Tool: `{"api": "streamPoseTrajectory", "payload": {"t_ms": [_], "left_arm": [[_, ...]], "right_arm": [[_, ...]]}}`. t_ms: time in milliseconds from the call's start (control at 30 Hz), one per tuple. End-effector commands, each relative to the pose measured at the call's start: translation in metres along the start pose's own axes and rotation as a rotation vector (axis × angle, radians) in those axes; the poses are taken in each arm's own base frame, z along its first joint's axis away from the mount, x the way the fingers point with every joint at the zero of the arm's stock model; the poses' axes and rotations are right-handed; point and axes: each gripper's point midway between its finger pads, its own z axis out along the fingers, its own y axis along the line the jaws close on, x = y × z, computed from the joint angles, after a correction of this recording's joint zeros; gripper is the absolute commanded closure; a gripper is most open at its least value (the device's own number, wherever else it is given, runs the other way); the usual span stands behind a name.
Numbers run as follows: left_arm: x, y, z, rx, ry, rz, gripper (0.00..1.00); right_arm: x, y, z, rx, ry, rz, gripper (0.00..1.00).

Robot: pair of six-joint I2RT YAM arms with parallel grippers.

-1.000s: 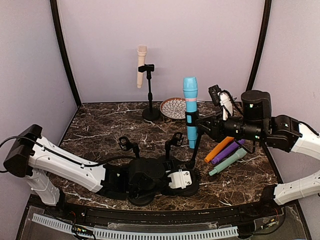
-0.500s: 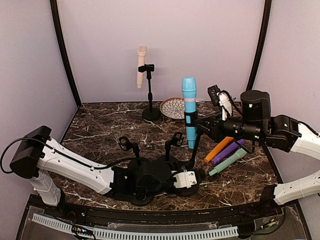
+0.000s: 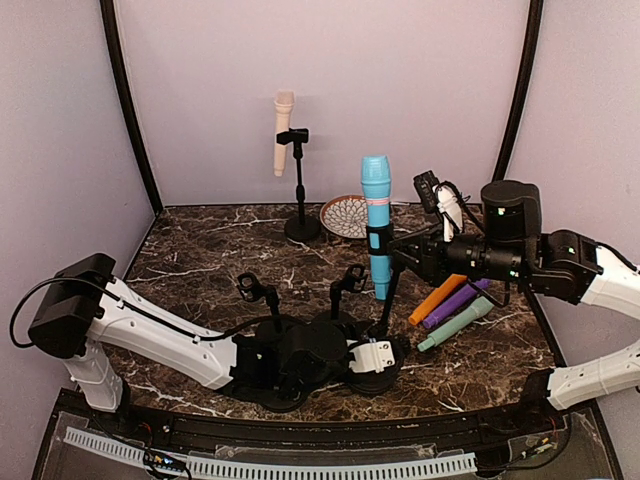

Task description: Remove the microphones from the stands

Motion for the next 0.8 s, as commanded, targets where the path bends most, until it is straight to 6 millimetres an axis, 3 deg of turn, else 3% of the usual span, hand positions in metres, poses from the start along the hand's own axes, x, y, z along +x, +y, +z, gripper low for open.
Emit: {"api": "streamPoseTrajectory", "payload": {"t_ms": [0,400,500,767], "left_arm": [[-0.006,0.008,0.001,-0.03,-0.013,0.001,0.59],[-0.003,0.006,0.0,0.019,-0.005,-0.089,0.81],[0.004,0.007,-0.001,0.086,0.016,-0.21,0.84],[-0.003,0.006,-0.011,0.333,0.016,-0.538,0.86]], "right_arm": [[-0.051,0.017,-0.016,-0.069,-0.197,0.024,1.0],[-0.046,0.014,-0.013,-0.057,-0.18,0.017,1.0],[-0.044,0.015,-0.012,-0.062,-0.171,0.005,1.0],[-0.044,0.017,-0.015,-0.073,-0.173,-0.012,1.0]]}}
